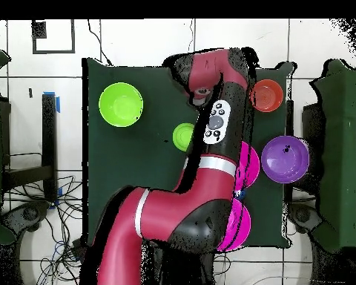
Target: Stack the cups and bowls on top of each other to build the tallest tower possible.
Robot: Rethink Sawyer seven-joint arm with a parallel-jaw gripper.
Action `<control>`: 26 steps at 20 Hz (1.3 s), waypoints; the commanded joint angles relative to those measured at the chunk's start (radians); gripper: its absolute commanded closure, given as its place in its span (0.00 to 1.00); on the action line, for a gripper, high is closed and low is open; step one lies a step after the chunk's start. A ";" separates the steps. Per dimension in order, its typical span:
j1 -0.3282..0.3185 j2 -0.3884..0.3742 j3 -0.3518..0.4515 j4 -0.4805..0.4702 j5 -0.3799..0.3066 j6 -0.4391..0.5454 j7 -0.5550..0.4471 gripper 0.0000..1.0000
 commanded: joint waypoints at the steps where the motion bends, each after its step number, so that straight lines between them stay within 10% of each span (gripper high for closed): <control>1: 0.016 0.065 0.028 -0.083 -0.005 0.017 0.060 0.00; 12: 0.004 0.015 -0.015 -0.170 0.065 0.183 -0.089 0.00; 26: 0.073 0.052 -0.093 -0.217 0.141 0.240 0.101 0.00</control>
